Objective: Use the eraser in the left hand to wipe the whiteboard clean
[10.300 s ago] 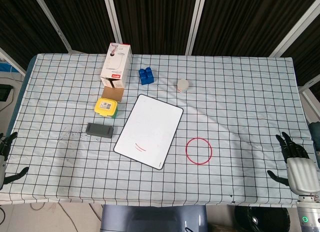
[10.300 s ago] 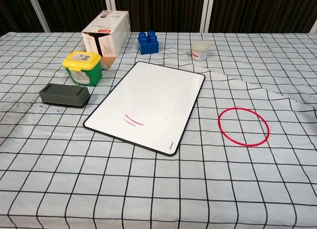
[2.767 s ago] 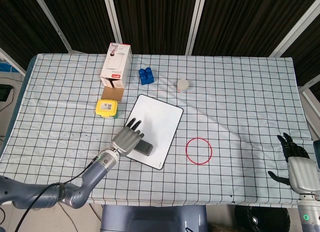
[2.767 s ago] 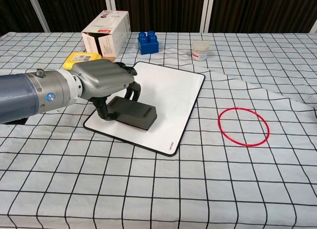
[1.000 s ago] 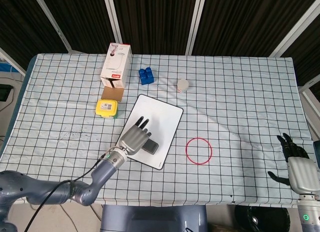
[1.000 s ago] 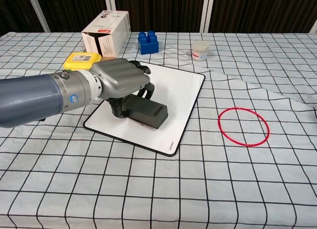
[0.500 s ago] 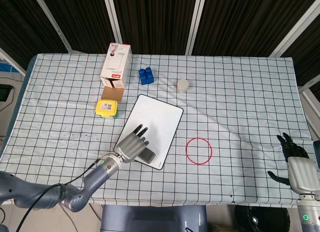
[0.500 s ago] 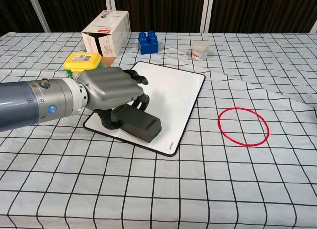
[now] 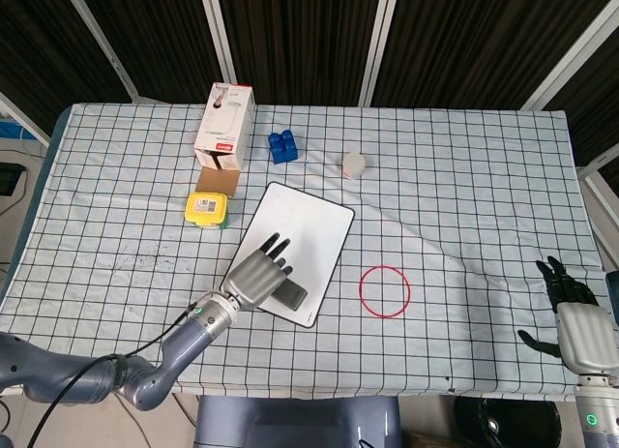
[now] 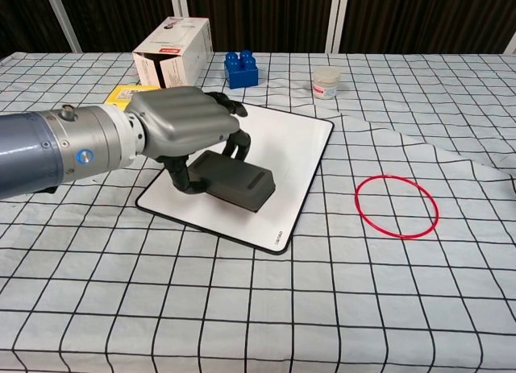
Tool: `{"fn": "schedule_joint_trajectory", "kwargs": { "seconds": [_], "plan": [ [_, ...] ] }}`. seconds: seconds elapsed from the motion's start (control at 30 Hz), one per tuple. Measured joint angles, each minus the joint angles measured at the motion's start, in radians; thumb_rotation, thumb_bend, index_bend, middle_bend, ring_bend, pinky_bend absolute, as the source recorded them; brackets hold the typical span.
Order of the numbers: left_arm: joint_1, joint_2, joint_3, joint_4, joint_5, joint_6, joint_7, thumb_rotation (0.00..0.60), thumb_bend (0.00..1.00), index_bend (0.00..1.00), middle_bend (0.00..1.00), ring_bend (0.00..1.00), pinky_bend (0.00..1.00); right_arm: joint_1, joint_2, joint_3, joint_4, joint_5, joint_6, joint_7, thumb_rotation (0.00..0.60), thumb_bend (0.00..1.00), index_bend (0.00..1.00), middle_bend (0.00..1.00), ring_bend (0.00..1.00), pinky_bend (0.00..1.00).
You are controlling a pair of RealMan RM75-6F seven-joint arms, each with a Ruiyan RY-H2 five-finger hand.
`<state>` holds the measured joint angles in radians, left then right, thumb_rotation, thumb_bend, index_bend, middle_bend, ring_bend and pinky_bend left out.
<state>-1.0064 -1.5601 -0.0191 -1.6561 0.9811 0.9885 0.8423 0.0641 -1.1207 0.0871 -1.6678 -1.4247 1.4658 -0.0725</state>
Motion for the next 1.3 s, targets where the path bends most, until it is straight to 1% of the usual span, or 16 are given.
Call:
{"fn": "schedule_joint_trajectory", "kwargs": {
  "seconds": [0.07, 0.2, 0.33, 0.4, 0.57, 0.67, 0.8, 0.97, 1.17, 1.3],
  "plan": [
    [0.009, 0.025, -0.006, -0.021, 0.014, 0.014, -0.017, 0.6, 0.33, 0.43, 0.47, 0.03, 0.06, 0.0, 0.0, 0.0, 0.0, 0.0, 0.001, -0.001, 0.6, 0.04, 0.0, 0.03, 0.18, 0.2],
    [0.036, 0.106, -0.01, -0.08, 0.037, 0.052, -0.041, 0.6, 0.33, 0.43, 0.47, 0.03, 0.06, -0.001, 0.0, -0.001, -0.001, -0.001, 0.002, -0.002, 0.6, 0.04, 0.0, 0.03, 0.18, 0.2],
    [0.073, 0.194, -0.003, -0.136, 0.039, 0.095, -0.045, 0.6, 0.33, 0.43, 0.47, 0.03, 0.06, -0.001, 0.0, -0.002, -0.003, -0.004, 0.003, -0.005, 0.6, 0.04, 0.0, 0.03, 0.18, 0.2],
    [0.104, 0.248, 0.009, -0.157, 0.038, 0.113, -0.058, 0.6, 0.33, 0.43, 0.47, 0.03, 0.06, -0.001, 0.0, -0.002, -0.005, -0.005, 0.004, -0.007, 0.6, 0.04, 0.0, 0.03, 0.18, 0.2],
    [0.168, 0.316, 0.033, -0.168, 0.036, 0.133, -0.128, 0.6, 0.33, 0.43, 0.47, 0.04, 0.06, -0.002, -0.001, -0.002, -0.006, -0.005, 0.005, -0.008, 0.6, 0.04, 0.0, 0.03, 0.18, 0.2],
    [0.208, 0.341, 0.053, -0.156, 0.053, 0.142, -0.181, 0.6, 0.33, 0.43, 0.47, 0.05, 0.06, -0.001, -0.001, -0.002, -0.007, -0.003, 0.003, -0.008, 0.6, 0.04, 0.0, 0.03, 0.18, 0.2],
    [0.265, 0.359, 0.094, -0.113, 0.101, 0.148, -0.247, 0.6, 0.33, 0.43, 0.46, 0.05, 0.06, -0.001, -0.001, -0.002, -0.008, -0.003, 0.003, -0.01, 0.6, 0.04, 0.0, 0.03, 0.18, 0.2],
    [0.31, 0.353, 0.11, -0.036, 0.148, 0.147, -0.314, 0.6, 0.33, 0.43, 0.46, 0.05, 0.06, -0.002, 0.0, -0.002, -0.008, -0.002, 0.003, -0.007, 0.6, 0.04, 0.0, 0.03, 0.18, 0.2],
    [0.331, 0.303, 0.094, 0.071, 0.155, 0.115, -0.381, 0.6, 0.33, 0.43, 0.46, 0.05, 0.06, -0.002, 0.0, -0.002, -0.008, 0.0, 0.002, -0.005, 0.6, 0.04, 0.0, 0.03, 0.18, 0.2],
    [0.334, 0.254, 0.072, 0.129, 0.156, 0.1, -0.381, 0.6, 0.33, 0.42, 0.46, 0.05, 0.06, -0.001, 0.0, -0.001, -0.009, 0.001, -0.001, -0.005, 0.6, 0.04, 0.0, 0.03, 0.18, 0.2]
  ]
}}
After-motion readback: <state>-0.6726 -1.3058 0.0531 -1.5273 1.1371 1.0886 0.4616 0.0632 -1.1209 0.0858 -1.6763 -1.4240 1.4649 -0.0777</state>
